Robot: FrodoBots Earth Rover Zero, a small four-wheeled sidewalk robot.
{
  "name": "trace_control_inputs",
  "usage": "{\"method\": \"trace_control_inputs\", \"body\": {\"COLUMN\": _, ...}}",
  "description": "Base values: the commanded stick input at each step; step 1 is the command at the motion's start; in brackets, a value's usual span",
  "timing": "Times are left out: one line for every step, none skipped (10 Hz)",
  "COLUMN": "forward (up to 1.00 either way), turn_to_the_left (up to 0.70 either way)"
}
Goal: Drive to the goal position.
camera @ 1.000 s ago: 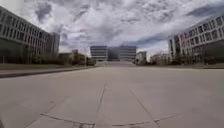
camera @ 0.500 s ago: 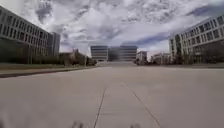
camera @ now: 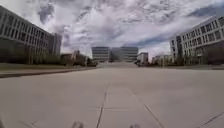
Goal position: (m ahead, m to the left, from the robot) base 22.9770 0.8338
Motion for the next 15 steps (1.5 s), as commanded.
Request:
{"method": "trace_control_inputs", "body": {"forward": 1.0, "turn_to_the_left": 0.0}}
{"method": "trace_control_inputs", "body": {"forward": 1.0, "turn_to_the_left": 0.11}}
{"method": "trace_control_inputs", "body": {"forward": 1.0, "turn_to_the_left": 0.29}}
{"method": "trace_control_inputs", "body": {"forward": 1.0, "turn_to_the_left": 0.4}}
{"method": "trace_control_inputs", "body": {"forward": 1.0, "turn_to_the_left": 0.0}}
{"method": "trace_control_inputs", "body": {"forward": 1.0, "turn_to_the_left": 0.0}}
{"method": "trace_control_inputs", "body": {"forward": 1.0, "turn_to_the_left": 0.0}}
{"method": "trace_control_inputs", "body": {"forward": 1.0, "turn_to_the_left": 0.0}}
{"method": "trace_control_inputs", "body": {"forward": 1.0, "turn_to_the_left": 0.0}}
{"method": "trace_control_inputs", "body": {"forward": 1.0, "turn_to_the_left": 0.0}}
{"method": "trace_control_inputs", "body": {"forward": 1.0, "turn_to_the_left": 0.0}}
{"method": "trace_control_inputs", "body": {"forward": 1.0, "turn_to_the_left": 0.0}}
{"method": "trace_control_inputs", "body": {"forward": 1.0, "turn_to_the_left": 0.0}}
{"method": "trace_control_inputs", "body": {"forward": 1.0, "turn_to_the_left": 0.0}}
{"method": "trace_control_inputs", "body": {"forward": 1.0, "turn_to_the_left": 0.0}}
